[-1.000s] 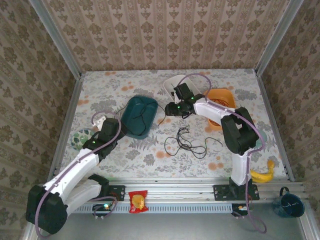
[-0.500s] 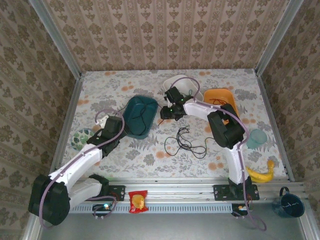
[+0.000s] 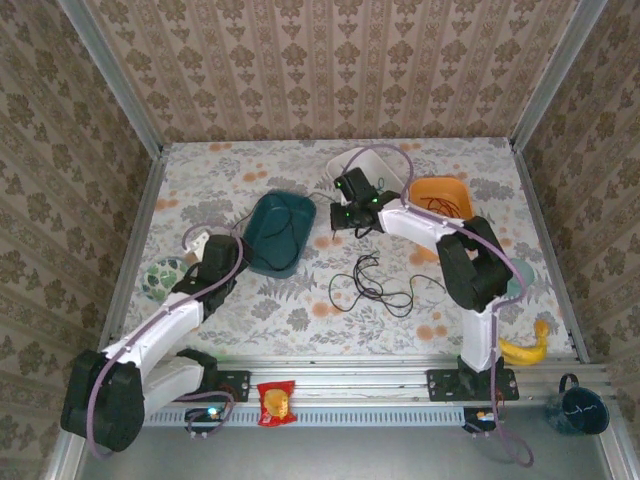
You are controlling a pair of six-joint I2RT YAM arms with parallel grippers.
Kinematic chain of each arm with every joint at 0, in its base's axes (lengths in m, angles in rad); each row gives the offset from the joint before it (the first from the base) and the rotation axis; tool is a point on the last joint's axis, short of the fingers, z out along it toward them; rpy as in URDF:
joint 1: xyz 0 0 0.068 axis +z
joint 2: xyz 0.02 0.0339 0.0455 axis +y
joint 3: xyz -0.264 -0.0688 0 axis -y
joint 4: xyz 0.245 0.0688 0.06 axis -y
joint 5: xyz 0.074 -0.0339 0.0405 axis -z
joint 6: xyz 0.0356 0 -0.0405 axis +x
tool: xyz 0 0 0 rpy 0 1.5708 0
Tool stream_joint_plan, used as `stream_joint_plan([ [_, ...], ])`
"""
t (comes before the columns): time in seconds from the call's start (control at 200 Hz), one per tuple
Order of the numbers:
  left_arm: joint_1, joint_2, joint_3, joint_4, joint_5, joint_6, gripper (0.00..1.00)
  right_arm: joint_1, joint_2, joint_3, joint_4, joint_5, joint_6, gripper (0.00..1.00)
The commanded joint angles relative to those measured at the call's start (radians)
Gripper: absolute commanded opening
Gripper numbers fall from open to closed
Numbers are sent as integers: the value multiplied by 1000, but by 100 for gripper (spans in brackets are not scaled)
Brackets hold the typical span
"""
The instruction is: Untangle the cables
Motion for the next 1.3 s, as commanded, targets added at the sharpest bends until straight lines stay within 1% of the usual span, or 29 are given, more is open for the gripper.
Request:
stream_joint_plan([
  [0.0,30,-44,-33,110,19,-52,76,49,-64,25,32,26,-63,0],
  [0.145,95,-34,-28,109,67,-44,77,106,2,135,-28,-44,-90,0],
  [0.315,169,34,-48,229,178,-57,76,161,116,238,-75,-80,-105,0],
  [0.41,191,82,-33,260,212,-42,74,173,167,279,-97,-105,-93,0],
  [0.55,226,165,-15,336,261,-20,71,183,205,302,-115,-102,-79,0],
  [0.61,243,201,-11,381,285,-18,69,186,204,301,-120,-95,-77,3],
  [0.635,248,215,-6,398,295,-15,68,186,203,301,-123,-94,-77,6],
  [0.66,253,232,0,410,306,-11,68,188,198,301,-127,-89,-74,14],
  [0.68,257,245,8,415,313,-7,68,188,195,300,-128,-81,-70,26],
  [0.7,259,257,15,418,319,-3,67,189,188,298,-129,-71,-67,34],
  [0.725,259,272,26,421,328,4,66,189,179,292,-126,-60,-67,39],
  [0.765,262,297,45,423,343,16,65,189,157,277,-114,-41,-66,43],
  [0.84,261,342,75,419,366,30,65,189,103,236,-71,-9,-70,46],
  [0.93,261,381,93,436,377,35,64,187,43,202,-39,9,-81,46],
  [1.01,261,416,112,444,391,48,60,184,-7,176,-27,12,-78,46],
  [1.1,256,451,155,383,401,64,57,182,-68,130,-8,14,-69,46],
  [1.295,238,436,138,356,370,53,59,162,-193,14,35,9,-28,46],
])
